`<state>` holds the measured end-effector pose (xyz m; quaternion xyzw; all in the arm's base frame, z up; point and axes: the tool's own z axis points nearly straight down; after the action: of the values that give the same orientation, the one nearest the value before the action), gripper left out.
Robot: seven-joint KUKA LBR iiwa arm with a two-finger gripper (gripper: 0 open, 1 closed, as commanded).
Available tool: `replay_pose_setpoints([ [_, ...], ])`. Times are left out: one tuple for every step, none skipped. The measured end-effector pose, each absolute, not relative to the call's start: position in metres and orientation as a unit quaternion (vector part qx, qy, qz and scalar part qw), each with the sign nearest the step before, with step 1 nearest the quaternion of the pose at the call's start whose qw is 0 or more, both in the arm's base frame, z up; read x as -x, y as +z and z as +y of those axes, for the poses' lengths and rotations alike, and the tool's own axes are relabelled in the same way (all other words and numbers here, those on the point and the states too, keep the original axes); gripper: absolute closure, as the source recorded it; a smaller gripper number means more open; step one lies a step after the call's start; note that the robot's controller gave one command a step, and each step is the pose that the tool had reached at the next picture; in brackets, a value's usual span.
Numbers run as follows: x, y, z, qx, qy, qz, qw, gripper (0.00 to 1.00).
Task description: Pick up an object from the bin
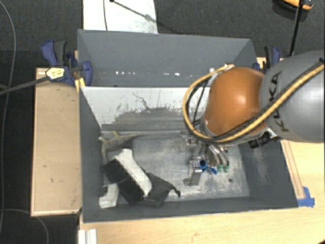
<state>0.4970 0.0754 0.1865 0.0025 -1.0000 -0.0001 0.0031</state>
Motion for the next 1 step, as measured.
replay_pose_setpoints([
  [-0.4986,0.1909,0.075,-0.001,0.0,-1.0,-0.001,0.0],
])
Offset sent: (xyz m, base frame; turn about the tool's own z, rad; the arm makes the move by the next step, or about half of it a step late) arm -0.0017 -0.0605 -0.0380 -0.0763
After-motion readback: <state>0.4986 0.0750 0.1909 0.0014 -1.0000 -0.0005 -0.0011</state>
